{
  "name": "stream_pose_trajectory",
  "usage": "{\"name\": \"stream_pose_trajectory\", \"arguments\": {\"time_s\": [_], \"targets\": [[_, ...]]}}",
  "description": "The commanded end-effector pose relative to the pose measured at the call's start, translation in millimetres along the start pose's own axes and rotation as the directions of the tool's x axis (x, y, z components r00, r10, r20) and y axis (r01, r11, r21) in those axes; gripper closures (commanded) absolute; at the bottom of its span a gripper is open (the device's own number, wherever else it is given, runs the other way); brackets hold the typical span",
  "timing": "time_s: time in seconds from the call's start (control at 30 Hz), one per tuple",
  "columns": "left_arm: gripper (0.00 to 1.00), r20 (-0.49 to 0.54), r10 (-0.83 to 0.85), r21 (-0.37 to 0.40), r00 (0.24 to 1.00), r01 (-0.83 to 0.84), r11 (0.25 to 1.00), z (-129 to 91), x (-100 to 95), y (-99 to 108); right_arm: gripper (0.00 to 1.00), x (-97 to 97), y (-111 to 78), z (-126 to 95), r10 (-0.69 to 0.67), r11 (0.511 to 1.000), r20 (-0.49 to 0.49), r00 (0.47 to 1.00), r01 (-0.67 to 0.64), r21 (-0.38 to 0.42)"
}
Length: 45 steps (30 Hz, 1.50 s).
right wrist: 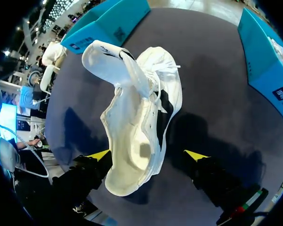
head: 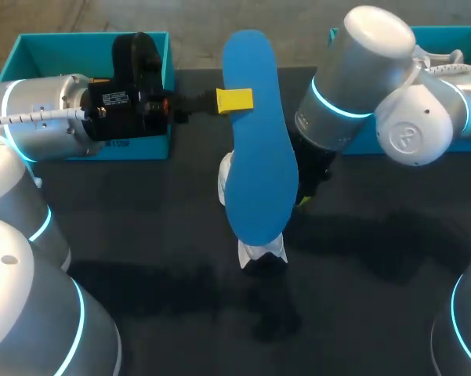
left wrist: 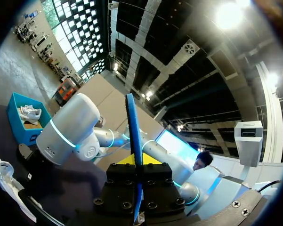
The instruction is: Take the shoe out of the shoebox, open the shoe tongue, remove and reinsert the insole, then place the shoe into the shoebox
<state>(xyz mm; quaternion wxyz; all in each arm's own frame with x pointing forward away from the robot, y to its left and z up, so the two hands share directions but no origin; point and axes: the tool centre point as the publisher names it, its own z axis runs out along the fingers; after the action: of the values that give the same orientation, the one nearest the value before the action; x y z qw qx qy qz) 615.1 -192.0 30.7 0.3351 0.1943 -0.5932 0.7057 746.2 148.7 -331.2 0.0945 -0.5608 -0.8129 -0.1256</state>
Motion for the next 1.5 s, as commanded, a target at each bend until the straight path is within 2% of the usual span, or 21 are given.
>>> {"name": "stream_pose_trajectory", "arguments": {"time_s": [0.03, 0.33, 0.4, 0.77, 1.0, 1.17, 1.23, 1.43, 1.5], "targets": [[1.0, -0.002, 0.0, 0.001, 1.0, 0.0, 1.0, 2, -1.7, 0, 0.0, 0.3, 0.0, 1, 0.0, 1.0, 0.0, 1.0, 0.0, -0.001], [1.0, -0.002, 0.0, 0.001, 1.0, 0.0, 1.0, 2, -1.7, 0, 0.0, 0.3, 0.0, 1, 0.0, 1.0, 0.0, 1.0, 0.0, -0.001], [1.0, -0.002, 0.0, 0.001, 1.0, 0.0, 1.0, 2, -1.7, 0, 0.0, 0.8, 2.0, -5, 0.023, 0.999, -0.034, 0.999, -0.024, -0.023], [1.0, -0.002, 0.0, 0.001, 1.0, 0.0, 1.0, 2, -1.7, 0, 0.0, 6.9, 11.4, -54, 0.073, 0.987, -0.245, 0.967, -0.106, -0.122], [1.0, -0.002, 0.0, 0.001, 1.0, 0.0, 1.0, 2, -1.7, 0, 0.0, 6.2, 16.9, -95, 0.076, 0.976, -0.355, 0.932, -0.142, -0.163], [1.0, -0.002, 0.0, 0.001, 1.0, 0.0, 1.0, 2, -1.7, 0, 0.0, 6.8, 17.0, -118, 0.084, 0.966, -0.465, 0.881, -0.186, -0.179], [1.0, -0.002, 0.0, 0.001, 1.0, 0.0, 1.0, 2, -1.7, 0, 0.0, 7.0, 16.6, -128, 0.086, 0.961, -0.529, 0.844, -0.21, -0.18], [1.0, -0.002, 0.0, 0.001, 1.0, 0.0, 1.0, 2, -1.7, 0, 0.0, 5.6, 16.1, -148, 0.069, 0.951, -0.6, 0.797, -0.234, -0.201], [1.0, -0.002, 0.0, 0.001, 1.0, 0.0, 1.0, 2, -1.7, 0, 0.0, 4.4, 16.4, -152, 0.067, 0.95, -0.599, 0.798, -0.235, -0.207]]}}
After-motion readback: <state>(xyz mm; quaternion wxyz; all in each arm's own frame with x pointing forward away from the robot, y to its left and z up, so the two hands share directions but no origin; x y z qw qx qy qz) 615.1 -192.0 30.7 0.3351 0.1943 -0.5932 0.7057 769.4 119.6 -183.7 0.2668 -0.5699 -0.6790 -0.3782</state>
